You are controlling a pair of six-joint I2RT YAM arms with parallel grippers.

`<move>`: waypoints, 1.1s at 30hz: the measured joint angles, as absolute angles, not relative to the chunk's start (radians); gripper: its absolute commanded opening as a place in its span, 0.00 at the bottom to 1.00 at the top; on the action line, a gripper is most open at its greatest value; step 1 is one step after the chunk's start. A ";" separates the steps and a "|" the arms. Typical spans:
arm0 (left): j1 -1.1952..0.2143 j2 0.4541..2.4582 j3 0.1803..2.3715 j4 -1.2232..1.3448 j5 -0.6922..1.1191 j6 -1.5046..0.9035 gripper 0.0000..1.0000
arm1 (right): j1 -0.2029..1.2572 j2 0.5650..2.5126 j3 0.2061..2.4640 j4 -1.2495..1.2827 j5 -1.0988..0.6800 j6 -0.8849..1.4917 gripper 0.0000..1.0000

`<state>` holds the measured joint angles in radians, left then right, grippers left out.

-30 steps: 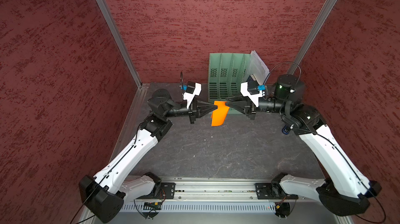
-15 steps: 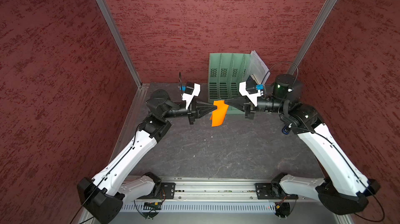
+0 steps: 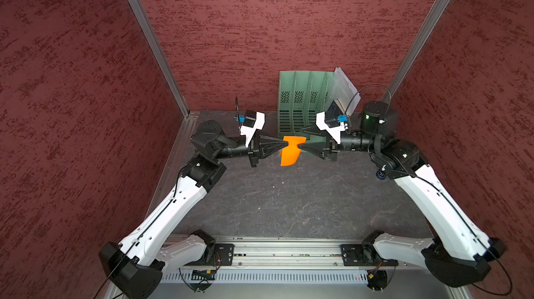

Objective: Fold the square paper along the opposite sides
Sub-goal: Smooth out the paper.

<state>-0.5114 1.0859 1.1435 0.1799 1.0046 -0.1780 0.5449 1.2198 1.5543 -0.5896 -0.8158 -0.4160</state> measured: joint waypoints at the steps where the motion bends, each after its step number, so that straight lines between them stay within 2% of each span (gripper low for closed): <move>1: -0.511 1.084 1.147 0.182 1.005 -0.178 0.00 | 0.545 1.220 1.554 -0.591 -0.817 -0.417 0.36; 4: -0.511 1.082 1.151 0.192 1.005 -0.178 0.00 | 0.545 1.215 1.554 -0.590 -0.828 -0.415 0.29; 15: -0.511 1.083 1.150 0.242 1.005 -0.186 0.00 | 0.544 1.199 1.560 -0.591 -0.913 -0.408 0.32; 24: -0.511 1.100 1.146 0.293 1.015 -0.206 0.00 | 0.544 1.198 1.592 -0.595 -0.965 -0.401 0.15; 30: -0.511 1.114 1.142 0.338 1.021 -0.233 0.00 | 0.544 1.198 1.594 -0.596 -0.980 -0.400 0.13; 33: -0.511 1.114 1.142 0.353 1.024 -0.239 0.00 | 0.544 1.198 1.594 -0.596 -0.984 -0.399 0.16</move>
